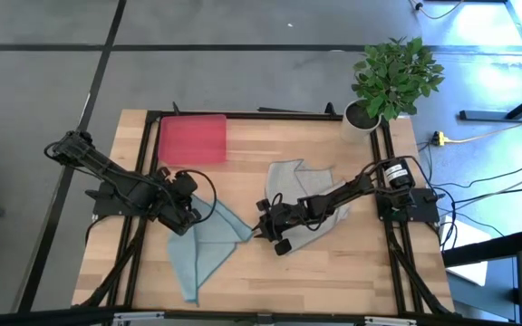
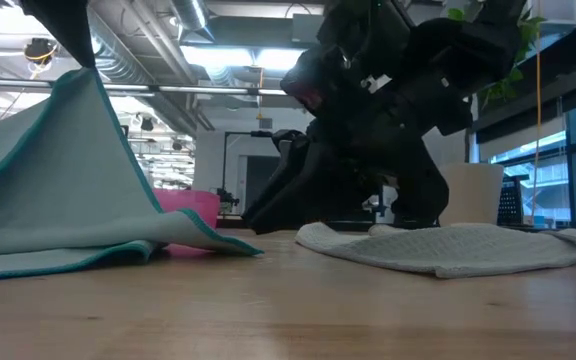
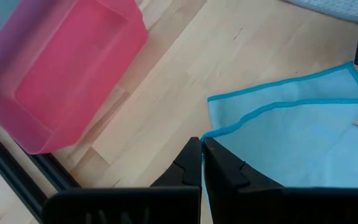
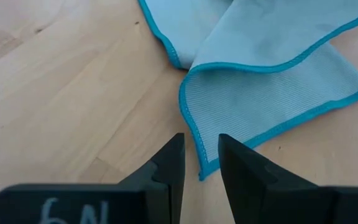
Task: Roll microfiber towels into tight, uniform cylinder then place into a basket
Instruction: Fold the blue towel
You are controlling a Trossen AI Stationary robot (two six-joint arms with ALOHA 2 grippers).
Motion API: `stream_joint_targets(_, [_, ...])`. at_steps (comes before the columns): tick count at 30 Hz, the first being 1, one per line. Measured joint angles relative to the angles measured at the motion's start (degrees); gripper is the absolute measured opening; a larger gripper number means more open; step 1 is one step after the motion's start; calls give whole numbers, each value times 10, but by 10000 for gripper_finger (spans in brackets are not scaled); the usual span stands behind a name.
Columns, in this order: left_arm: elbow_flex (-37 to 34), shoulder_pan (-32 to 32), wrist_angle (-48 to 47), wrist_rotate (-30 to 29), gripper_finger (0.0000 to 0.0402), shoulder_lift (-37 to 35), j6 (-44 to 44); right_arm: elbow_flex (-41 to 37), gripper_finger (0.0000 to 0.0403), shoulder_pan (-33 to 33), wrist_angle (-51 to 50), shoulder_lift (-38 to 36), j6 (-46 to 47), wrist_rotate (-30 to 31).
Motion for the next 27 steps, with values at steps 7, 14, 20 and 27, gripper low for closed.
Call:
stream_joint_targets(7, [0,0,0,0,0,0,0,0,99,-1,12,20,-4,0])
stream_joint_targets(14, [0,0,1,0,0,0,0,0,99,-2,21,29,-11,34])
stream_joint_targets(20, [0,0,0,0,0,0,0,1,97,-9,13,29,-4,42])
stream_joint_targets(27, [0,0,0,0,0,0,0,1,24,-11,6,29,1,39])
